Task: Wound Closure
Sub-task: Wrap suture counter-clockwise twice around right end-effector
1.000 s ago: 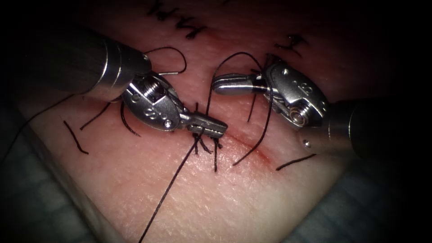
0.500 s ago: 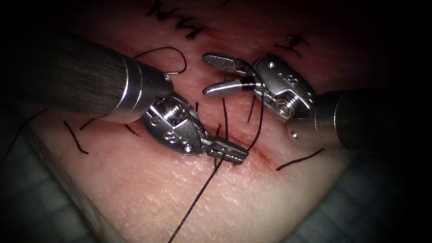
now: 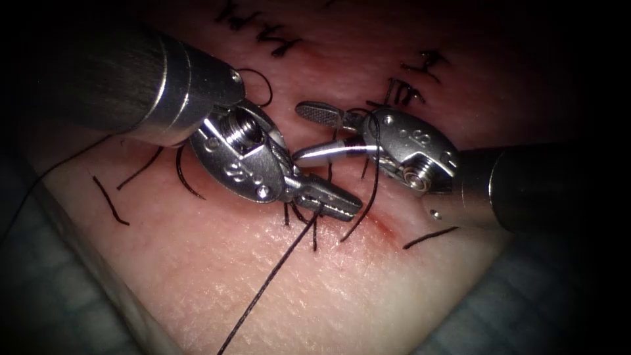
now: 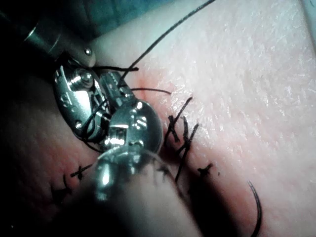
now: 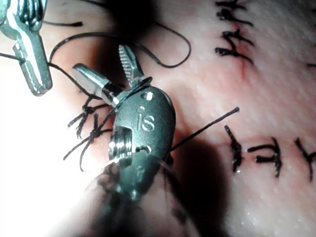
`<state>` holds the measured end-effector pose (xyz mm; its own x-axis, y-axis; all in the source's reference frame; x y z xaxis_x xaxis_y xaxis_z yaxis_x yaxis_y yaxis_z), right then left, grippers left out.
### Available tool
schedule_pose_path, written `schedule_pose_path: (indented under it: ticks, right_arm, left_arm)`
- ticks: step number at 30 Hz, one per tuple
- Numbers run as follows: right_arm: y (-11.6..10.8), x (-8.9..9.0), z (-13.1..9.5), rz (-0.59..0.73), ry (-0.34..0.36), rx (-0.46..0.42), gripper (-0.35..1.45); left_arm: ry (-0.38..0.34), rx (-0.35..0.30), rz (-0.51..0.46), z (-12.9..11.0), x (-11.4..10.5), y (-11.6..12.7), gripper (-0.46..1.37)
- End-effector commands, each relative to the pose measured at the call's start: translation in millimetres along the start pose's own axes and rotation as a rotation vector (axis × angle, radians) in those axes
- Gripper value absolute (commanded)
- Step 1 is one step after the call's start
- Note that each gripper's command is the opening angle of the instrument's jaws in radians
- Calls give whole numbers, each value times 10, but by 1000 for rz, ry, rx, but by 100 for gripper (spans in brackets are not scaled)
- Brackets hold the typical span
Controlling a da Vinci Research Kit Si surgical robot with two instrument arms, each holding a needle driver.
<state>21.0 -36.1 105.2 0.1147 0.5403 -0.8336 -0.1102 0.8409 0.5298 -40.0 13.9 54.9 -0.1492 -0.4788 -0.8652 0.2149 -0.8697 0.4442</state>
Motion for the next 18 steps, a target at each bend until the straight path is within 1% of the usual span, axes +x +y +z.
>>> schedule_pose_path:
  ticks: [1,5,10,13,16,18]
  right_arm:
    - [0,-2,0,-5,-9,7,104]
    - [-9,-14,2,-20,-30,44,102]
    - [-17,-23,2,-30,-21,86,101]
    - [-21,-27,1,-37,-13,122,99]
    - [-24,-31,0,-44,-3,156,97]
    - [-27,-36,0,-52,1,177,96]
  left_arm:
    - [3,-2,-3,0,0,-2,-35]
    - [54,21,-8,-4,-2,-13,-35]
    - [98,46,0,-9,-11,-24,-35]
    - [126,59,12,-11,-25,-28,-35]
    - [140,60,-1,-13,-41,-30,-35]
    - [155,73,-13,-14,-56,-31,-35]
